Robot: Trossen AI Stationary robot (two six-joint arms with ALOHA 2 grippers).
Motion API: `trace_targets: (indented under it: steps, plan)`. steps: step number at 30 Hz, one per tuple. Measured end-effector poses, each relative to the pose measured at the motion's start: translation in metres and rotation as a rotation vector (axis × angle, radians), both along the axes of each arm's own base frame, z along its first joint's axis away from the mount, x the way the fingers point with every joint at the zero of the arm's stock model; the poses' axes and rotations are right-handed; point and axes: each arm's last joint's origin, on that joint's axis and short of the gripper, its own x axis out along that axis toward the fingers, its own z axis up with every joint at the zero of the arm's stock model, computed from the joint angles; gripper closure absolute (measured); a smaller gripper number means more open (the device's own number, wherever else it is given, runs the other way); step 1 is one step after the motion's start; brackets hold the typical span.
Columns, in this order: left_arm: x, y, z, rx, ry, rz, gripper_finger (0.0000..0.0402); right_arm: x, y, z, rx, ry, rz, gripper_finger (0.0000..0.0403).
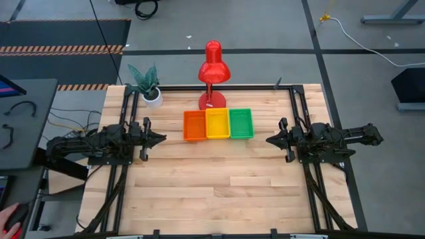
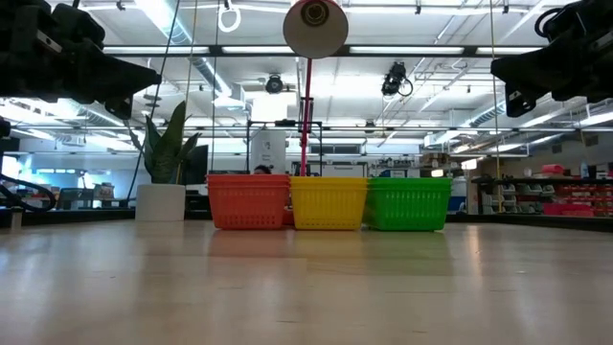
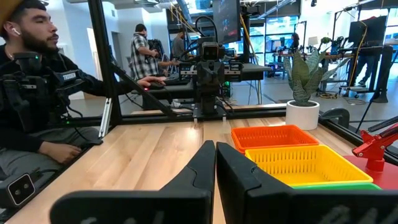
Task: Stack baskets by color
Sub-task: Return to Home Position
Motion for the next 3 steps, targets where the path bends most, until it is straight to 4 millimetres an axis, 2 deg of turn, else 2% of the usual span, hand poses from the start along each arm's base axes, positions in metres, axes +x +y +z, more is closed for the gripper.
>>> trace_targets:
  steps: [3]
  plan:
    - [0.0, 0.0, 0.0, 0.0, 0.0, 0.0, 0.0364, 0.0, 0.0, 0.0, 0.0, 0.0, 0.0, 0.0384]
